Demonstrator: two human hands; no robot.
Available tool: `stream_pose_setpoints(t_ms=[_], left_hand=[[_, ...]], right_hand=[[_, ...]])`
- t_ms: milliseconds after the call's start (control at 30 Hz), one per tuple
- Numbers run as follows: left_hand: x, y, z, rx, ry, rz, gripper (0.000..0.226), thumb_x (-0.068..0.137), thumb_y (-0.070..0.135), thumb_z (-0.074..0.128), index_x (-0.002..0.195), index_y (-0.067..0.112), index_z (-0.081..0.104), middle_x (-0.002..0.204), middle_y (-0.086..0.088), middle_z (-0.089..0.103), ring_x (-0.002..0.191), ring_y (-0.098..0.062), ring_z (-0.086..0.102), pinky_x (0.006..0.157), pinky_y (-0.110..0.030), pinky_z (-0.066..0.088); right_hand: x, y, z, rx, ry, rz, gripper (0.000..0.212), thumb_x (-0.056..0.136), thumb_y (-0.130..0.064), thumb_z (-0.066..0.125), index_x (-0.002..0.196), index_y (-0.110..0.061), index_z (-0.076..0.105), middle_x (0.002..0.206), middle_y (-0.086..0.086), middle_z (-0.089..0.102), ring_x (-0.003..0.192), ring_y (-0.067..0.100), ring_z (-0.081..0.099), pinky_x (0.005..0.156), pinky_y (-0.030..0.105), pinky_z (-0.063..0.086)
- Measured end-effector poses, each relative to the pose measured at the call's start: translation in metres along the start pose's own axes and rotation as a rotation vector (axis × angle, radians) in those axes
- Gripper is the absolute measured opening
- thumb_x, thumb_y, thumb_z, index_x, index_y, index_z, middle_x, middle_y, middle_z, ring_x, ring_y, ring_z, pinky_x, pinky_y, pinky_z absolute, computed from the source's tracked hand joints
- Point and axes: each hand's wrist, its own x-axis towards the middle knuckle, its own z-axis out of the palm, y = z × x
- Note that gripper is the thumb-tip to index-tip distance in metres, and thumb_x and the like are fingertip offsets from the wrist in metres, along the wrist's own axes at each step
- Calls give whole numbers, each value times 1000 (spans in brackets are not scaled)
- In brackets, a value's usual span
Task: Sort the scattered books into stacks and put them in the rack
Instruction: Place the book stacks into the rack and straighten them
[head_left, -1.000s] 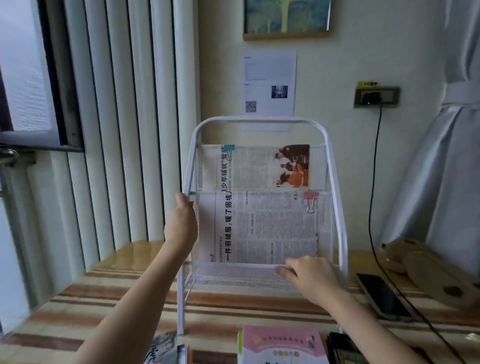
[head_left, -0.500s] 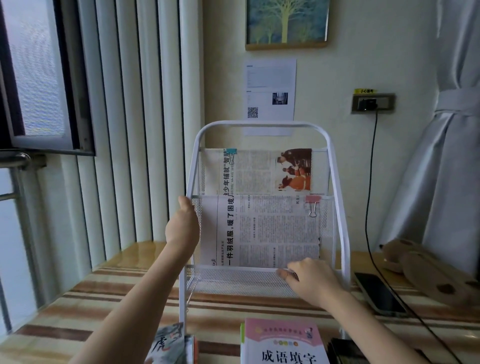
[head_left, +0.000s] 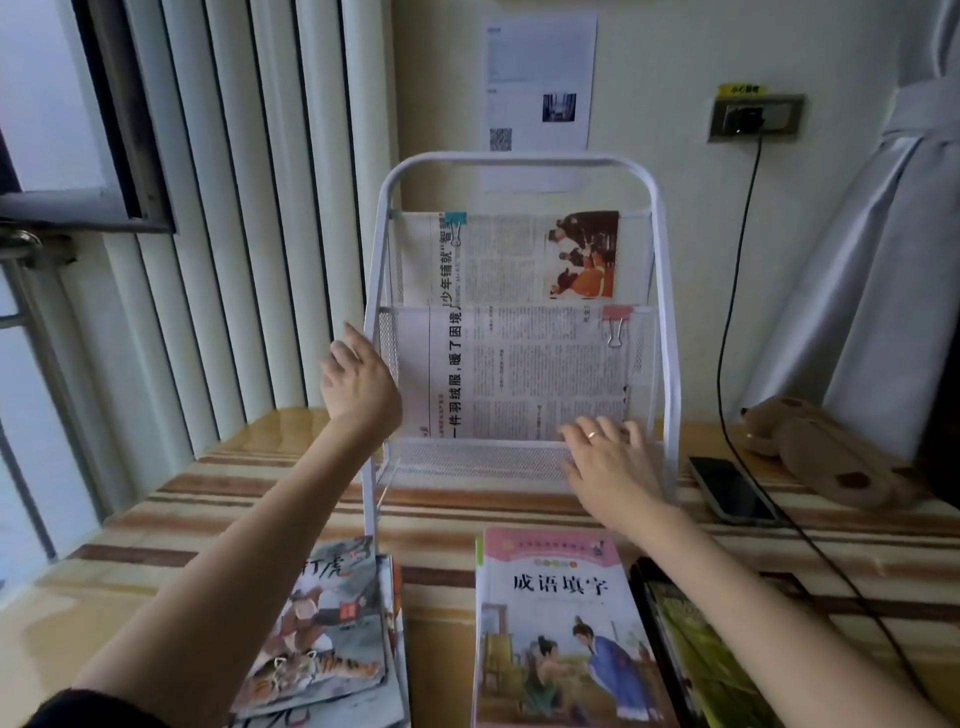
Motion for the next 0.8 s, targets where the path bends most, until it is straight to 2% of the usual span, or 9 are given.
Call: stream_pose_setpoints(t_ms=[100,167,233,400,533,633,700,767,800], left_hand=[[-68,-3,15,-235,206,125,73,85,-7,36,147,-3,-1,146,-26,14,132,-39,18,113,-44,21],[-121,-4,31,-499,193,306,61,85,-13,35,143,0,23,140,-20,28,126,-31,31,109,-42,30],[-157,-6,54,-655,44,380,46,90,-6,40,134,6,39,133,-14,39,122,-26,41,105,-41,37],[-172,1,94,-825,-659,-146,52,97,38,44,132,0,36,133,-25,47,116,-34,50,96,-44,42],[-177,16,90,-899,-690,-239,49,99,32,42,137,3,32,133,-11,45,121,-28,46,92,-32,39],[-174,15,87,-1057,-680,-405,36,98,24,44,131,8,43,125,-14,51,102,-28,52,72,-30,43],[-170,8,88,-1161,-676,-552,38,95,23,49,128,4,51,124,-16,57,99,-32,58,76,-35,49],[-170,4,86,-1267,-716,-667,37,92,25,52,119,0,58,106,-17,66,90,-32,64,82,-40,51],[-171,4,85,-1316,-732,-689,33,92,24,51,112,-1,61,92,-15,69,78,-30,65,76,-38,53]], right_hand=[[-34,-18,6,37,221,42,34,81,-20,65,114,-14,55,105,4,61,94,25,55,78,38,45],[-58,-30,9,120,103,171,35,85,-23,59,116,-11,50,100,6,62,88,26,59,72,36,46],[-74,-34,19,287,-138,378,48,90,-35,53,128,-10,36,111,10,57,95,28,58,70,34,48],[-89,-33,23,713,-287,618,57,90,-39,57,127,-6,28,120,18,56,89,28,57,64,27,39],[-91,-36,26,985,-382,796,75,84,-43,64,140,-11,24,134,10,49,114,29,52,81,27,38],[-91,-33,31,1095,-372,867,72,77,-43,72,133,-14,36,125,4,55,110,25,54,83,29,42],[-92,-33,37,1161,-344,880,69,74,-40,75,130,-15,42,122,1,58,109,23,56,88,33,47],[-93,-33,40,1241,-302,890,62,72,-31,79,124,-16,48,117,2,62,103,20,60,90,36,49],[-94,-33,41,1268,-287,891,60,72,-28,80,122,-16,50,116,2,63,101,19,61,91,37,50]])
